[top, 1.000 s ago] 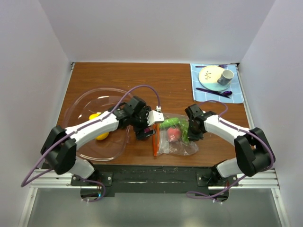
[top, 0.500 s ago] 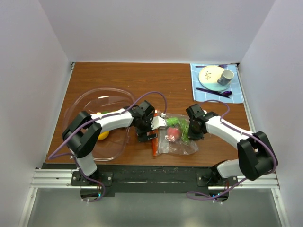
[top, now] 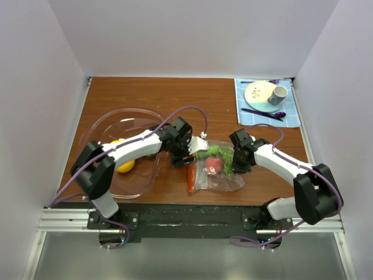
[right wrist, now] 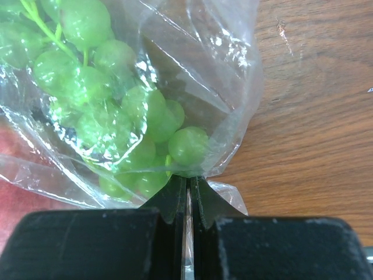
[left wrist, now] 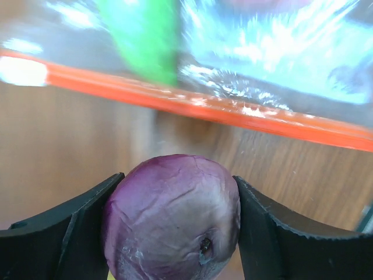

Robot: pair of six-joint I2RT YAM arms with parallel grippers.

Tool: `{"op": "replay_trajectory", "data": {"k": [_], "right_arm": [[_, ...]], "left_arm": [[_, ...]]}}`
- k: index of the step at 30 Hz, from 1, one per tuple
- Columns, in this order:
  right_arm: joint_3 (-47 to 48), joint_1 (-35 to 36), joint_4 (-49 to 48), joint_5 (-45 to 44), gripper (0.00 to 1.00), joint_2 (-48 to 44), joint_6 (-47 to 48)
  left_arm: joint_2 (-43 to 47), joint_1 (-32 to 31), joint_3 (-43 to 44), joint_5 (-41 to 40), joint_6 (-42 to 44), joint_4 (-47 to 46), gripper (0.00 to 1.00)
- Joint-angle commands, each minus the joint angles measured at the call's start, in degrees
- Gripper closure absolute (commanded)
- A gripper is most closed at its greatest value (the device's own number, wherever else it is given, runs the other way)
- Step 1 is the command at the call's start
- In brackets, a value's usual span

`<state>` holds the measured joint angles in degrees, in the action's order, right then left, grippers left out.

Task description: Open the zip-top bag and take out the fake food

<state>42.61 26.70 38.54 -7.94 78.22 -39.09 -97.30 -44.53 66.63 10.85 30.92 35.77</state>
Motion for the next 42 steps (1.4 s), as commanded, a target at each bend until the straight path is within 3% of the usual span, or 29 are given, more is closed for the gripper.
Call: {"op": "replay_trajectory", "data": {"k": [1,6,11,12,14,15,18,21,23,27,30,35,42], "right_arm": [[-0.42,0.37,0.74,-1.28,1.0,-2.19,-0.55],[-0.25,0.37,1.53,-1.46,1.0,-3.24,-0.46],[1.59,0.37,3.29,-1.37,1.0,-5.78,-0.46],[3.17,0.29,3.9,-1.63,1.0,-6.14,-0.29],[4.93,0.37,6.09,-1.81,1.0,-6.93,-0.02],[5.98,0.37,6.89,-1.72,1.0,-7.54,0.24],[12.47,0.37,10.22,-1.29,1.0,-8.17,1.21],[18.27,0.37,13.66,-1.46,1.0,-8.08,2.26],[20.66,0.37,15.58,-0.93,1.0,-7.73,2.79],[24.44,1.07,16.91,1.09,1.0,-7.38,2.44],[24.54,3.09,16.91,0.65,1.0,-7.64,1.3],[21.47,3.45,16.3,-0.31,1.0,-7.81,0.25],[9.79,3.45,13.32,-3.04,1.0,-8.34,-0.9]], "left_arm": [[11.14,2.68,7.71,1.53,-2.35,4.21,1.0],[17.74,13.22,14.22,3.65,-1.65,8.79,1.0],[20.13,29.75,8.09,4.17,1.69,8.27,0.98],[19.78,31.25,4.94,4.0,1.43,8.09,0.53],[19.42,33.19,1.5,2.08,0.29,6.69,0.15],[19.95,33.37,-1.65,1.72,-0.15,4.25,0.0],[22.85,33.28,-3.35,6.0,-2.35,2.46,0.0],[23.29,32.32,0.15,16.19,-4.28,6.92,0.0],[23.9,28.38,0.78,21.04,-5.25,8.17,0.0],[26.1,16.17,-1.85,22.98,-7.01,5.2,0.0],[24.01,12.56,-3.0,25.35,-9.03,3.17,0.0],[19.87,8.42,-6.24,22.03,-5.96,3.69,0.0],[14.16,3.24,-11.17,14.65,-3.32,1.33,0.0]]}}
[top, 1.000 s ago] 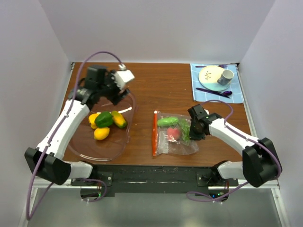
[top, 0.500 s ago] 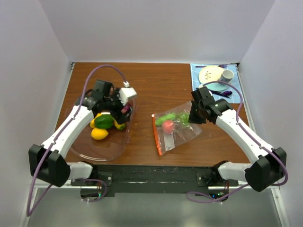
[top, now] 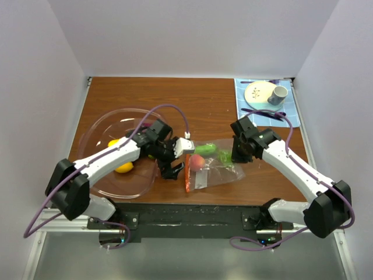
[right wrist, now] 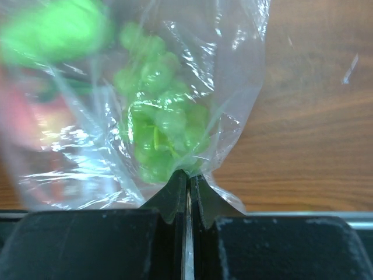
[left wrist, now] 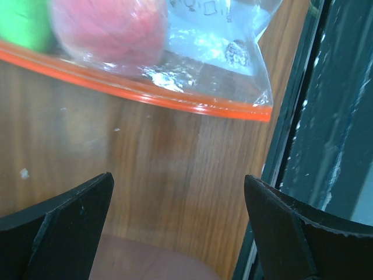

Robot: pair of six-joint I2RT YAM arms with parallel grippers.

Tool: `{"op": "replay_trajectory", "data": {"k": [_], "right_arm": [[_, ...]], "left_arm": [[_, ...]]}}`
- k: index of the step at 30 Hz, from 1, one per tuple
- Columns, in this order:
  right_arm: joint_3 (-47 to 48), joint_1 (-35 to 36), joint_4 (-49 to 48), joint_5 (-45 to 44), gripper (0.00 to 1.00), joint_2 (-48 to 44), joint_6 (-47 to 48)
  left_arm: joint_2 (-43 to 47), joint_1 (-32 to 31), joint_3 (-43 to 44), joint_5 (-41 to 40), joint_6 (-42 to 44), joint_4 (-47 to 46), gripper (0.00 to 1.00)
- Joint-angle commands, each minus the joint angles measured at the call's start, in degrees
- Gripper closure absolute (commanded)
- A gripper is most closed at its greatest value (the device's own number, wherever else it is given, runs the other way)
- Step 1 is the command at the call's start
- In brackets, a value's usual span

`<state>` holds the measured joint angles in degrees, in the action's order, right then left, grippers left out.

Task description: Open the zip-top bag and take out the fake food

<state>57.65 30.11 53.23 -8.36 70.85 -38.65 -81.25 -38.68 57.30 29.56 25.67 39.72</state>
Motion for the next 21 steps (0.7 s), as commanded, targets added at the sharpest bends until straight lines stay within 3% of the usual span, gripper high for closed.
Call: {"op": "replay_trajectory", "data": {"k": [1,8,16,21], "right_arm": [[-6.74,0.04,-2.42,-2.97,1.0,-0.72,-1.51],[-14.4,0.3,-6.3,-5.17,1.0,2.97,-1.25],[-13.97,1.09,-8.84,-4.47,1.0,7.36,-1.42],[-14.14,1.79,-10.16,-3.86,1.0,9.39,-1.6]], "left_arm": [[-2.41,-3.42,-2.62,-5.2,2.27,-3.33,0.0],[-9.09,-5.8,-2.46,-8.47,3.77,-8.34,0.0],[-14.19,-7.91,2.9,-3.38,4.74,-15.01,0.0],[-17.97,-8.17,8.53,3.12,4.04,-13.97,0.0]]}}
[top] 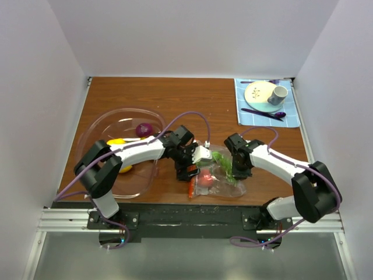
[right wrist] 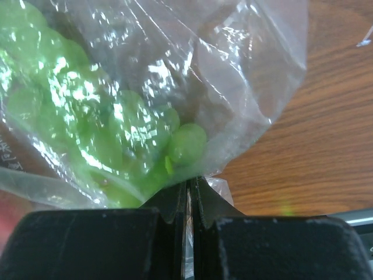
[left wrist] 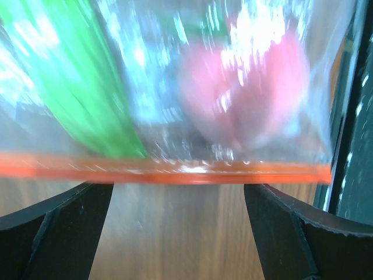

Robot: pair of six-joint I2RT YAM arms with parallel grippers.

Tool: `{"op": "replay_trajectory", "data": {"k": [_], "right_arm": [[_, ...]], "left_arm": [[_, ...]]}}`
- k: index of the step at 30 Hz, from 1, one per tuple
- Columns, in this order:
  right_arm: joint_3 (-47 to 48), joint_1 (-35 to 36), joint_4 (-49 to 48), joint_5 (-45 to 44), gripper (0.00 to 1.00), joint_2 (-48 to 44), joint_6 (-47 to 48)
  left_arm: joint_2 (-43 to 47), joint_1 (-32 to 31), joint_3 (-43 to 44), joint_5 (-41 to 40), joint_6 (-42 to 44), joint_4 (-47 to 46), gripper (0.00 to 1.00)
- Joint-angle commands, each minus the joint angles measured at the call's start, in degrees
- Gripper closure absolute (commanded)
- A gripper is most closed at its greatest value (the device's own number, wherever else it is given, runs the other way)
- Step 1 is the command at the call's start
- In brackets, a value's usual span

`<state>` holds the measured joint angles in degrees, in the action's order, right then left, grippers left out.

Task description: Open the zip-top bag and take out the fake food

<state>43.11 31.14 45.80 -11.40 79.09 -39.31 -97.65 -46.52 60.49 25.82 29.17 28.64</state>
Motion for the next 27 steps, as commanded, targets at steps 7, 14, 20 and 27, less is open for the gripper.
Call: {"op": "replay_trajectory", "data": {"k": [7,14,20,27], "right_arm": [[-1.19,1.12,-5.54,0.94,1.0,3.0,-1.56],[-1.54,2.17,-6.86,1.73,1.0,3.7,-2.26],[-1.72,4.63,-8.01,2.26,1.0,4.93,-3.4],[-3.38,7.88,-9.76,2.96,1.0,5.37,-4.72]], "left_arm": [[-4.13,-1.64,5.52,10.03,0.28,-5.08,0.0],[-7.21,-4.01,7.45,11.79,-2.01,-7.63,0.0],[-6.86,-4.37,5.7,5.49,-7.28,-17.99,0.0],[-5.19,-4.28,1.39,-2.52,-11.5,-27.31,0.0]]}}
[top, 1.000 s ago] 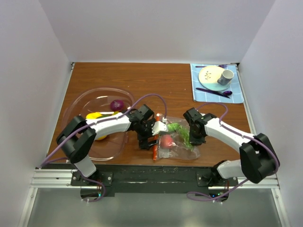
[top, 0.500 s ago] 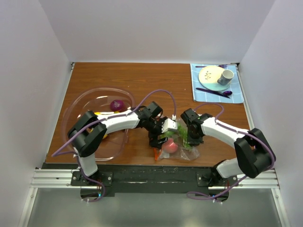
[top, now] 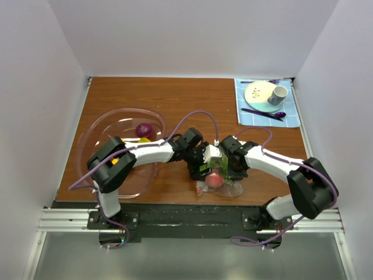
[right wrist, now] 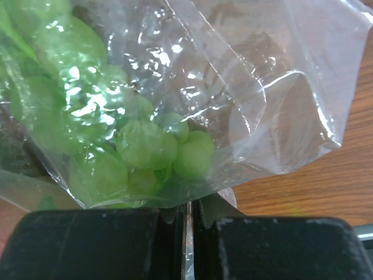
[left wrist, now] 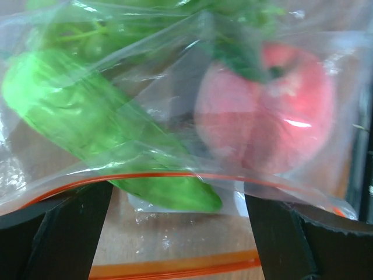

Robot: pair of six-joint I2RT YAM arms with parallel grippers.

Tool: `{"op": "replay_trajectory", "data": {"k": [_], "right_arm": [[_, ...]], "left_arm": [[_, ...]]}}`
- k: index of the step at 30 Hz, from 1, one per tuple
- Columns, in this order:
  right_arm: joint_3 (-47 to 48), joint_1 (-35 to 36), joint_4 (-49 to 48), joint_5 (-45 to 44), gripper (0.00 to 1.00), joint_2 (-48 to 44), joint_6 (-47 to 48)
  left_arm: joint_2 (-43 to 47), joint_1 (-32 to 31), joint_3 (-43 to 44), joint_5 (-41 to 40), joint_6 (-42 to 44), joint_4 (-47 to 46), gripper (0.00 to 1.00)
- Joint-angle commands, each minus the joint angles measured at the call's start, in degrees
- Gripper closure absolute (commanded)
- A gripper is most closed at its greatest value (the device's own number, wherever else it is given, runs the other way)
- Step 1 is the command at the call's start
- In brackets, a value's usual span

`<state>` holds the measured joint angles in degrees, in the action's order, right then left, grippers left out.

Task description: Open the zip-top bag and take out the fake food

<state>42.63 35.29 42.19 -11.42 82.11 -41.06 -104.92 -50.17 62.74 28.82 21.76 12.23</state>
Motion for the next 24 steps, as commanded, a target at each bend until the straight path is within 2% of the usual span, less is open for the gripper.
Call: {"op": "replay_trajectory", "data": {"k": [1,5,6,8,9,11,12,13,14,20,24], "right_arm": [[-3.17,4.0,-6.42,3.24,1.0,2.36,-3.06],[-3.08,5.66,-6.51,3.42,1.0,3.15,-3.41],[-3.08,5.93,-6.34,3.34,1.0,3.15,-3.5],[-3.17,6.02,-6.07,3.25,1.0,3.06,-3.76],[-3.34,6.02,-5.98,3.07,1.0,2.71,-3.77],[-3.61,6.02,-5.72,2.81,1.0,2.18,-3.77],[-3.61,6.02,-5.72,2.55,1.0,2.09,-3.77],[-3.7,6.02,-5.55,2.46,1.0,2.18,-3.85],[-3.7,6.02,-5.54,2.46,1.0,2.27,-3.85],[-3.08,6.02,-5.46,2.55,1.0,3.41,-3.85],[-2.38,5.67,-5.46,2.19,1.0,4.11,-3.85]], "left_arm": [[1.57,-0.72,-1.3,-6.66,-4.18,-11.26,0.0],[-0.89,-0.72,-1.13,-6.76,-3.83,-13.46,0.0],[-1.24,-0.72,-0.61,-5.97,-3.31,-13.11,0.1],[-1.86,-0.72,0.71,-3.26,-2.25,-12.32,0.24],[-1.86,-0.63,1.15,-2.72,-1.81,-9.36,0.42],[-2.04,-0.72,2.38,-1.49,-0.41,-6.62,0.68],[-1.95,-0.63,3.26,-1.57,-0.05,-3.82,0.88],[-1.34,-0.63,3.53,-1.83,0.3,-2.83,0.96],[-0.81,-0.72,3.36,-2.71,0.56,-2.04,1.0],[6.91,-0.54,1.34,-5.6,2.14,5.95,1.0],[12.54,1.91,1.59,-6.67,4.52,16.21,1.0]]}}
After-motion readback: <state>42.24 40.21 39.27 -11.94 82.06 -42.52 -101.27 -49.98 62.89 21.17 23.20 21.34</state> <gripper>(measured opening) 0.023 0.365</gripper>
